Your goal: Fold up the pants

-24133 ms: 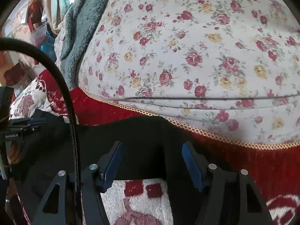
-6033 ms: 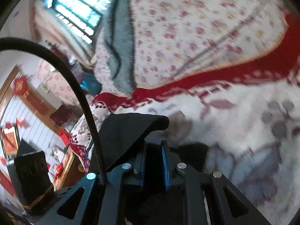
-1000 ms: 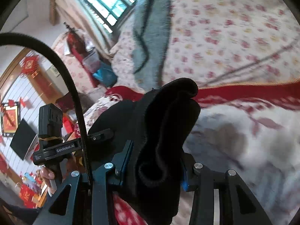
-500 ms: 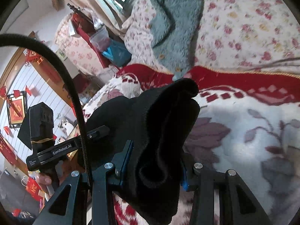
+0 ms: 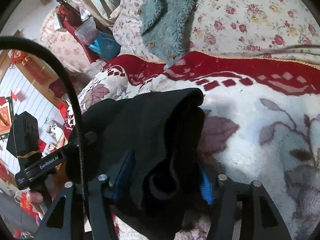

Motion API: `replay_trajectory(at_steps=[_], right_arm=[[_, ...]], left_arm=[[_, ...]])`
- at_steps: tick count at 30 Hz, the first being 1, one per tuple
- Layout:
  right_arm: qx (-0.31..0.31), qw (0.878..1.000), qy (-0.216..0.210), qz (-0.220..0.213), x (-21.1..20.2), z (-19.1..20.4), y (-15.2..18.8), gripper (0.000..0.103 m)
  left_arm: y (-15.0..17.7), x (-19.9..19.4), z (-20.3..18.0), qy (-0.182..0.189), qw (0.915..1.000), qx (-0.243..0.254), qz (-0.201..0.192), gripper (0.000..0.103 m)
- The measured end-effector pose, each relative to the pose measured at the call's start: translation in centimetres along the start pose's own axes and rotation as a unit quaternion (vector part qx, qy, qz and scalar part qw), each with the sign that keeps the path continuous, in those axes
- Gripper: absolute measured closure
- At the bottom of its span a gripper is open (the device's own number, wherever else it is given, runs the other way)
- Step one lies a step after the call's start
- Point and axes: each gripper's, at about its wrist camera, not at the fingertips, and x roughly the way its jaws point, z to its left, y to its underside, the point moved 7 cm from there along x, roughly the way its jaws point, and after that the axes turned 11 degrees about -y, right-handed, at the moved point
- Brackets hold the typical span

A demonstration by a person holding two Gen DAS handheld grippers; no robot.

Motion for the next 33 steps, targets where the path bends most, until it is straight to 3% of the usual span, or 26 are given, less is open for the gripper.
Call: replay_trajectory(at_steps=[9, 13, 22, 33], right_arm=[[-0.051, 0.997, 0.061, -0.007, -2.5, 2.4, 0.1, 0.045], [-0.074, 0.995, 0.065, -0.017, -3.6, 4.0, 0.1, 0.045], [-0.101, 0.991, 0.075, -0.036, -4.8, 6.4, 0.7, 0.045], [-0.141, 0.986, 0.085, -0.037, -5.5, 8.9, 2.5, 0.045]], left_arm=[[0.1, -0.5, 0.4, -0.019, 0.9998, 0.0, 0.001, 0.051], [-0.2, -2.5, 0.7, -0.049, 0.9984, 0.0, -0.029, 0.051], [-0.3, -7.4, -0.1, -0.075, 0.9928, -0.009, -0.093, 0.051], [1.6, -9.5, -0.9, -0.083, 0.9913, -0.017, -0.101, 0.051]])
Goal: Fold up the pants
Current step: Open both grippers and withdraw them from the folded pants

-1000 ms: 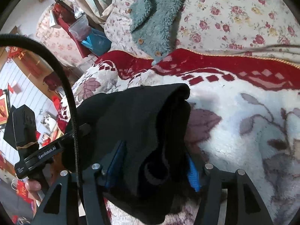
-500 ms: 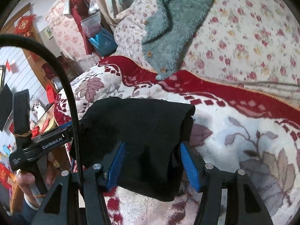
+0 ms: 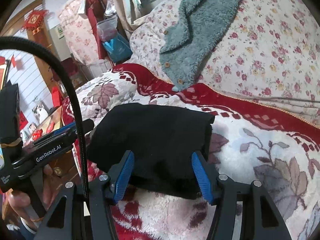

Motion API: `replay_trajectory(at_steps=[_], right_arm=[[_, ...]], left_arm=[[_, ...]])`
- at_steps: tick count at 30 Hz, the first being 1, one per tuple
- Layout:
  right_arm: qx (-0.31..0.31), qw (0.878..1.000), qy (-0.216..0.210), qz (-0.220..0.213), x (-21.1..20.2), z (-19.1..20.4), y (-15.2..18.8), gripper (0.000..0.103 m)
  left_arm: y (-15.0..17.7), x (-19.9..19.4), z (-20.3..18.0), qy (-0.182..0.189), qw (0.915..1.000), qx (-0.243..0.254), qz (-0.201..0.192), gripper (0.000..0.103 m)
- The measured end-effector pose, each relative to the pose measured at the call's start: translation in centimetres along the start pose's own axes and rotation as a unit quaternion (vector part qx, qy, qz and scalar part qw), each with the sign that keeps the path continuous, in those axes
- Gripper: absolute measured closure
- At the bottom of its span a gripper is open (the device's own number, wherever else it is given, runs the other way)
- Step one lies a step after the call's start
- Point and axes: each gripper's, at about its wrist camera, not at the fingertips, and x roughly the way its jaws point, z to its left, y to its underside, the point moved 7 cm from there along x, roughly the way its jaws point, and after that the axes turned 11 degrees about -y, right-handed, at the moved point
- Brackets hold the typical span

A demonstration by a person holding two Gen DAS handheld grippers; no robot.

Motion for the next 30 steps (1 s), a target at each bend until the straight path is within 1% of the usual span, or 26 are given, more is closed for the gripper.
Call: replay_trajectory(at_steps=[9, 20, 30], right_arm=[[-0.022, 1.0, -0.003, 0.008, 0.0, 1.7, 1.0, 0.045], [-0.015, 1.0, -0.008, 0.015, 0.0, 1.7, 1.7, 0.045], [-0.012, 1.0, -0.012, 0.021, 0.5, 2.0, 2.0, 0.045]], left_arm=[[1.4, -1.0, 0.3, -0.014, 0.9999, -0.002, 0.008, 0.051], [2.1, -1.9, 0.1, -0.021, 0.9997, 0.008, 0.01, 0.051], [2.5, -1.9, 0.0, -0.028, 0.9995, 0.005, 0.014, 0.051]])
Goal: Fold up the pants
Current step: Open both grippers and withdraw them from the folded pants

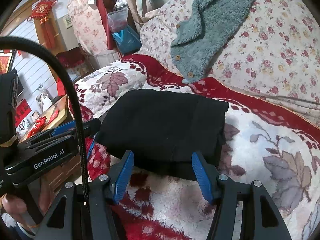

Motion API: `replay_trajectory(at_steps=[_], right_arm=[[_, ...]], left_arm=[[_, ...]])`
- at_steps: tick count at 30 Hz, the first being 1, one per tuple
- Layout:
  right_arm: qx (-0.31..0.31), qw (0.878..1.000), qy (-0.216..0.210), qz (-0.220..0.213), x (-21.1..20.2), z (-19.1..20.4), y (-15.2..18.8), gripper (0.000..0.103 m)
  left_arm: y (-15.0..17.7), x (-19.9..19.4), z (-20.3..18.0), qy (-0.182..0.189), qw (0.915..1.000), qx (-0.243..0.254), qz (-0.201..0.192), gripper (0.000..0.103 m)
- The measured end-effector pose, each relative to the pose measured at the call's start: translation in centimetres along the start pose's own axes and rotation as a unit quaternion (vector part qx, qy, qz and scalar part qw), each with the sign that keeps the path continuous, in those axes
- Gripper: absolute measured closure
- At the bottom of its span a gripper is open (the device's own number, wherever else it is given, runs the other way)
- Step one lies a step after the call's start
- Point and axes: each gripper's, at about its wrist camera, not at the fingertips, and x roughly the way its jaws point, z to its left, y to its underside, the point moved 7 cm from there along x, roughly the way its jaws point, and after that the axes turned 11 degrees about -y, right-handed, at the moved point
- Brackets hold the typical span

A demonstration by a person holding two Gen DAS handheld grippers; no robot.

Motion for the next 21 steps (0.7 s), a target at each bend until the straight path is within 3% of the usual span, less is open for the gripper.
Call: replay_trajectory(at_steps=[21], right_arm=[[0.005, 1.0, -0.007, 0.009, 1.2, 0.3, 0.3, 0.045]], left_arm=[[0.1, 0.4, 0.4, -0.007, 0.9999, -0.011, 0.004, 0.051]])
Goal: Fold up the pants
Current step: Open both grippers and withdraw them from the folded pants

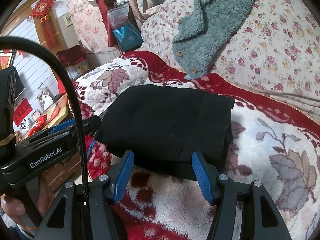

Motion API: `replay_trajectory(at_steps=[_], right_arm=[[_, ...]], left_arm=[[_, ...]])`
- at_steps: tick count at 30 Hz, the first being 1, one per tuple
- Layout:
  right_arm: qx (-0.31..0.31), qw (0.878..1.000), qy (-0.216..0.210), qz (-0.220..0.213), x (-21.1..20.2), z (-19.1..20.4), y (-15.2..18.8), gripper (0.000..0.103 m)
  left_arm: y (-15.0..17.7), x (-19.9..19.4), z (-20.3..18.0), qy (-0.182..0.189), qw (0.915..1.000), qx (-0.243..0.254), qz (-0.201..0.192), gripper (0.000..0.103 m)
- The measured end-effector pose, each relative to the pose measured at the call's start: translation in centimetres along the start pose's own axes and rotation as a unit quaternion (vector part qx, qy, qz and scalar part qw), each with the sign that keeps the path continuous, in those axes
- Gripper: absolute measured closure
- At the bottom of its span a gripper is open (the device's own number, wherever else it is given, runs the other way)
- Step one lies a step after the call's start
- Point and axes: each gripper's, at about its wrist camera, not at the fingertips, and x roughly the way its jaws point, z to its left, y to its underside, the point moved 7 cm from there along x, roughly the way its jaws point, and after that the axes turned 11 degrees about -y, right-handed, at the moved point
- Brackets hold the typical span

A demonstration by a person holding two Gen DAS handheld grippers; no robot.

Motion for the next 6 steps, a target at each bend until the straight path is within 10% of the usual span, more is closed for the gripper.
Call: replay_trajectory(at_steps=[6], right_arm=[[0.003, 1.0, 0.0, -0.007, -0.64, -0.5, 0.16, 0.045]], left_arm=[[-0.07, -0.9, -1.02, -0.001, 0.9999, 0.009, -0.004, 0.051]])
